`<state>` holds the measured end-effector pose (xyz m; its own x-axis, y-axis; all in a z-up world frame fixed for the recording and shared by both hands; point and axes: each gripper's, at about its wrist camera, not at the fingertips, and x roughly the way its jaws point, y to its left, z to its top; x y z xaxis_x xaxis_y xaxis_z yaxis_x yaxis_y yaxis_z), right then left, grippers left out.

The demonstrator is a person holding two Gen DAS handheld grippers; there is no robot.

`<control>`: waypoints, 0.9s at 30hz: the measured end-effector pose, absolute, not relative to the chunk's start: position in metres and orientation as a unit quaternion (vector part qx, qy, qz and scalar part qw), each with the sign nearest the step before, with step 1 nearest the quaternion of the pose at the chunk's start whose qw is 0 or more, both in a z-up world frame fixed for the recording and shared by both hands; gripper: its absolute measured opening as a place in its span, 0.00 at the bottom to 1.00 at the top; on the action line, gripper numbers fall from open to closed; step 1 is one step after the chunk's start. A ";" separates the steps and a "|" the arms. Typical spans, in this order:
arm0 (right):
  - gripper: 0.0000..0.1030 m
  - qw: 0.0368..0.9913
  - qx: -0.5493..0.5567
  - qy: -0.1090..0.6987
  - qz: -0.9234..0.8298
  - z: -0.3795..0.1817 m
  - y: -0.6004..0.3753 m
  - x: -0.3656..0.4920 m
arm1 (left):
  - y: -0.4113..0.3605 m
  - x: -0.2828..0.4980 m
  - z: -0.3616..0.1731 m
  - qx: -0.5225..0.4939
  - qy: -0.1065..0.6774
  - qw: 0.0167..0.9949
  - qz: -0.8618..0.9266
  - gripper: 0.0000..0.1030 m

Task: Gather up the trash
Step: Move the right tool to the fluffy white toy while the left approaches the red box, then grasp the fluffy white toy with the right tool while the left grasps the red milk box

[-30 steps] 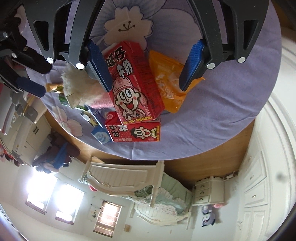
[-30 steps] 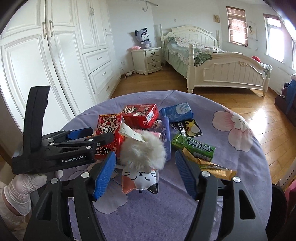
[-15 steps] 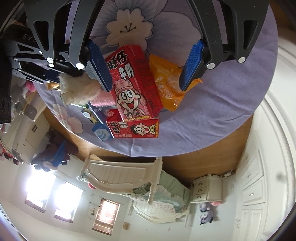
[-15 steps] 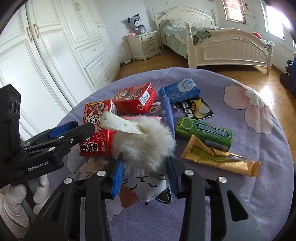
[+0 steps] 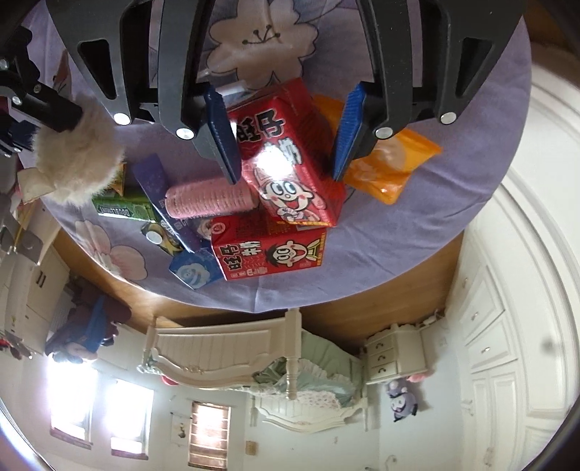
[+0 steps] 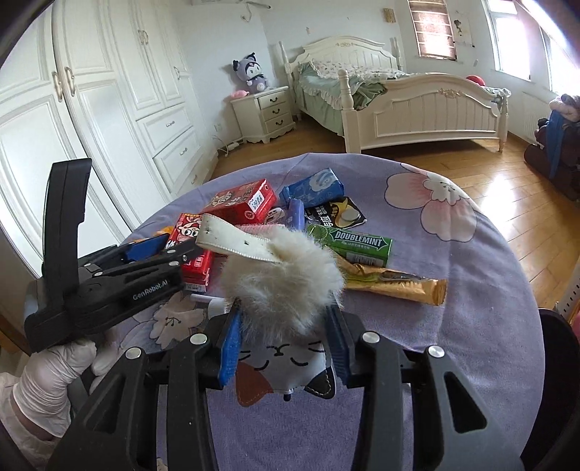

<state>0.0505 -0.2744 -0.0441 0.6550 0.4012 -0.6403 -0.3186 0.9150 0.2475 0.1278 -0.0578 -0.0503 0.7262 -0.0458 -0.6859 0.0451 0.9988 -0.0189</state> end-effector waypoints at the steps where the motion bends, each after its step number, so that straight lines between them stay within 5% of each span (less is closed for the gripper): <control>1: 0.40 0.907 0.059 0.366 0.199 -0.045 -0.274 0.050 | -0.054 0.126 -0.049 -0.005 0.368 0.929 -0.027 0.41; 6: 0.40 0.906 0.064 0.364 0.206 -0.045 -0.272 0.047 | -0.032 0.118 -0.047 -0.034 0.376 0.924 -0.060 0.16; 12: 0.42 0.905 0.067 0.364 0.208 -0.046 -0.272 0.045 | -0.024 0.104 -0.042 -0.049 0.376 0.921 -0.089 0.16; 14: 0.42 0.905 0.071 0.366 0.207 -0.049 -0.272 0.044 | -0.035 0.103 -0.039 -0.034 0.372 0.922 -0.099 0.28; 16: 0.42 0.903 0.075 0.368 0.207 -0.050 -0.273 0.045 | -0.047 0.103 -0.037 -0.022 0.367 0.925 -0.093 0.64; 17: 0.42 0.903 0.076 0.367 0.208 -0.050 -0.273 0.044 | -0.053 0.104 -0.037 -0.015 0.364 0.927 -0.087 0.67; 25: 0.42 0.903 0.076 0.368 0.210 -0.051 -0.274 0.043 | -0.053 0.135 -0.065 -0.023 0.423 0.905 -0.039 0.68; 27: 0.42 0.901 0.078 0.371 0.212 -0.053 -0.274 0.045 | -0.045 0.141 -0.071 -0.044 0.434 0.899 -0.045 0.54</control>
